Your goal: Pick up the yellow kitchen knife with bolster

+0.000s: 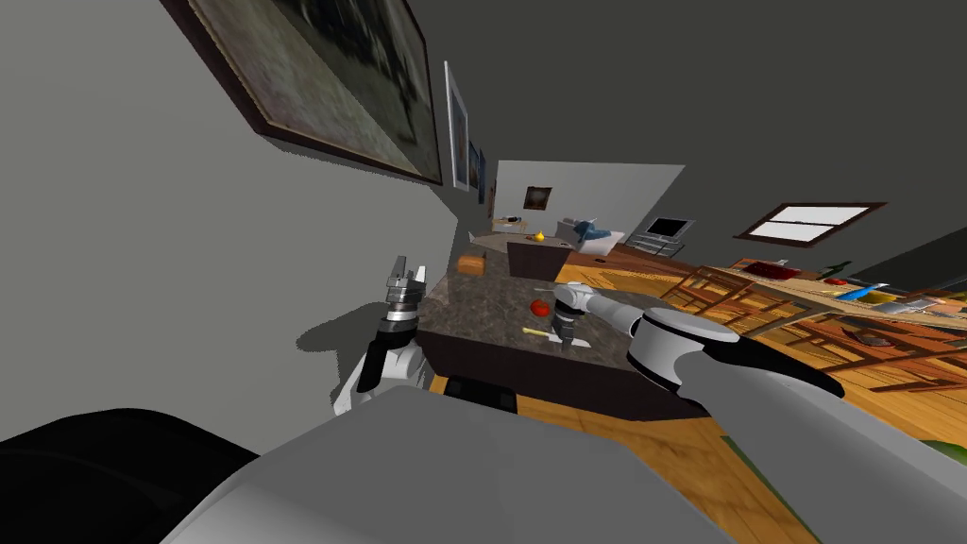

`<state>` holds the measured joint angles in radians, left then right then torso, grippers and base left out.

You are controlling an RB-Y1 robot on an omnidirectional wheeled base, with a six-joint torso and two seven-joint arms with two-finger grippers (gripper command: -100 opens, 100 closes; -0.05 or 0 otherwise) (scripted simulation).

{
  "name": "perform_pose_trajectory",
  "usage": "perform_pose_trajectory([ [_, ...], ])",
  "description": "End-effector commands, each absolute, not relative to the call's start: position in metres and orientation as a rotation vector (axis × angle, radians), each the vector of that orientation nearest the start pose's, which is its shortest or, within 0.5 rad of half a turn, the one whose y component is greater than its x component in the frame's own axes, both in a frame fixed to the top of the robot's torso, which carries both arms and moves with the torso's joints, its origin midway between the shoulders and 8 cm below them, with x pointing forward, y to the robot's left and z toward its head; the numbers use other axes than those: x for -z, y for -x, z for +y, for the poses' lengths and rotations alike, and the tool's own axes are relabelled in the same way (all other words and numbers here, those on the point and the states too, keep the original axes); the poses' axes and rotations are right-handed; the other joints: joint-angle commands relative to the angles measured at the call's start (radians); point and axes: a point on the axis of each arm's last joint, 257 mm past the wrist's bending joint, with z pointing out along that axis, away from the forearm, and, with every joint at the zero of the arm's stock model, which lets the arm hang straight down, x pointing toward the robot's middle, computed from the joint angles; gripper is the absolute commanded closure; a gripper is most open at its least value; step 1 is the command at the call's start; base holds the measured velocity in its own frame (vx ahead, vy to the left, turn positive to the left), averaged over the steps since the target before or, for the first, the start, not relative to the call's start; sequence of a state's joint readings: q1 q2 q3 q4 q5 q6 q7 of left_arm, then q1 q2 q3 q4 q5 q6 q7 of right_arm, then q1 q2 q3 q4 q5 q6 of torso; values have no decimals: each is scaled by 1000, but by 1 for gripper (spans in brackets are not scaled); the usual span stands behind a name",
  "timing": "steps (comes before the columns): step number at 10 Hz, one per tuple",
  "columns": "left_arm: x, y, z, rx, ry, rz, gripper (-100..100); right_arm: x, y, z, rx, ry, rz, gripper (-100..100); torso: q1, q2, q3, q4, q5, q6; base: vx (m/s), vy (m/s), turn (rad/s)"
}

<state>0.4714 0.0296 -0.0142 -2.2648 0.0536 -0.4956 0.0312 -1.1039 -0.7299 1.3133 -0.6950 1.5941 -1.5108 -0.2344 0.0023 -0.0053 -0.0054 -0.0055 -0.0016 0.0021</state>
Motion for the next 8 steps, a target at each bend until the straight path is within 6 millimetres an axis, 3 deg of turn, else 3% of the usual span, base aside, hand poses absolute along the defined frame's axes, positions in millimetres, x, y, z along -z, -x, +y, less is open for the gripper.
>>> perform_pose_trajectory([
  [1,-26,-350,276,1392,680,591,0,342,-410,-336,-215,2416,2416,-100,0,0,0,0,0,0,-49,59,-169],
  [2,-26,-350,276,1392,680,591,0,340,-409,-337,-220,2400,2432,-100,0,4,2,1,0,0,-18,27,-39],
  [3,-26,-350,276,1392,680,591,0,340,-409,-337,-219,2403,2429,100,-2,3,2,1,0,-1,-2,5,7],
  [7,-26,-350,276,1392,680,591,0,340,-407,-339,-221,2391,2447,100,-5,4,3,2,-2,-4,-1,0,-11],
  [8,-26,-350,276,1392,680,591,0,340,-407,-339,-221,2392,2446,0,-5,4,3,2,-2,-3,0,0,0],
])
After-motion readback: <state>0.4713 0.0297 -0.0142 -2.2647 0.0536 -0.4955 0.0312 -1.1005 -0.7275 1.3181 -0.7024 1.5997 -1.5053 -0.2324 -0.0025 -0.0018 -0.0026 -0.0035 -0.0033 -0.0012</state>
